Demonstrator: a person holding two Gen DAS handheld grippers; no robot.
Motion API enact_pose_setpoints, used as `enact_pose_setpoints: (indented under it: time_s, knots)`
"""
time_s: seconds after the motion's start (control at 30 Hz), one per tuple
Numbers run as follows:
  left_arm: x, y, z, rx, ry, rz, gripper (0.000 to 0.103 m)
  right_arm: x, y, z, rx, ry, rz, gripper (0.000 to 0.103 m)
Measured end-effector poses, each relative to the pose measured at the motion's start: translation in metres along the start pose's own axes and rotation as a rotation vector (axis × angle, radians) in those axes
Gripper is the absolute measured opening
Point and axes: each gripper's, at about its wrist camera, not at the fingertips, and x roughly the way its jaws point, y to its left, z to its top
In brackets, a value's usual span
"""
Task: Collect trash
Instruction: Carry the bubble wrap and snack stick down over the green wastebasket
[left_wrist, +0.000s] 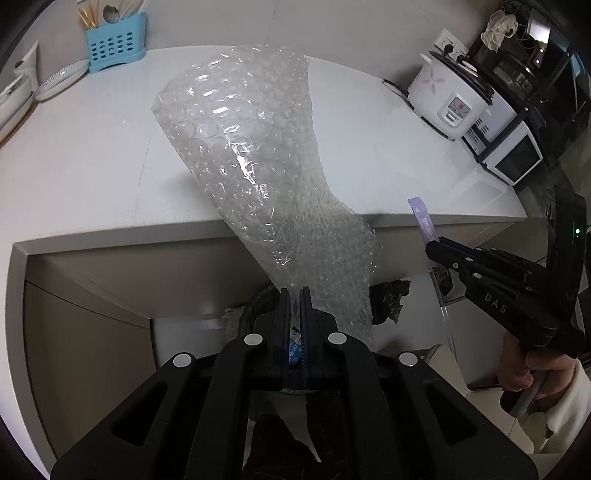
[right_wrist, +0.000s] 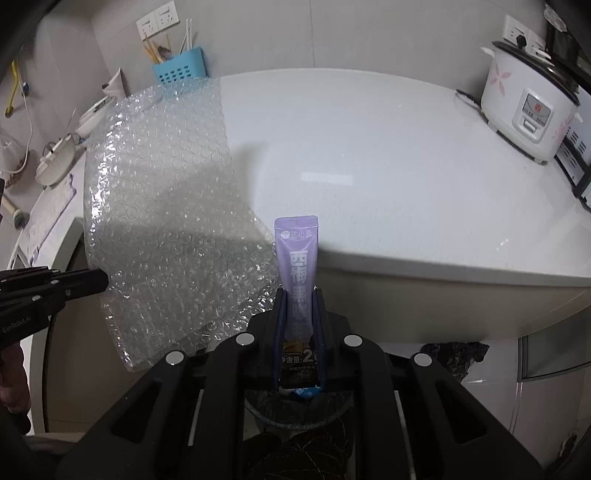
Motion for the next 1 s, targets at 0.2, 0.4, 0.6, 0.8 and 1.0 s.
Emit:
enact_pose_setpoints:
  time_s: [0.2, 0.4, 0.6, 0.8, 1.0]
  knots:
    - [0.014, 0.002, -0.033, 0.015, 0.023, 0.01, 0.004, 0.015, 0.0, -0.022, 0.004, 0.034, 0.016, 0.013]
    - [0.04, 0.008, -0.06, 0.023, 0.057, 0.054, 0.004, 0.044, 0.002, -0.042, -0.001, 0.086, 0.04, 0.013]
    - [0.075, 0.027, -0.082, -0.016, 0.121, 0.082, 0.004, 0.082, 0.002, -0.056, 0.01, 0.172, 0.049, 0.013]
    - [0.091, 0.033, -0.085, -0.032, 0.142, 0.102, 0.004, 0.112, 0.004, -0.059, -0.001, 0.22, 0.043, 0.013]
    - [0.097, 0.033, -0.086, -0.028, 0.153, 0.11, 0.004, 0.13, 0.007, -0.066, -0.005, 0.244, 0.032, 0.017]
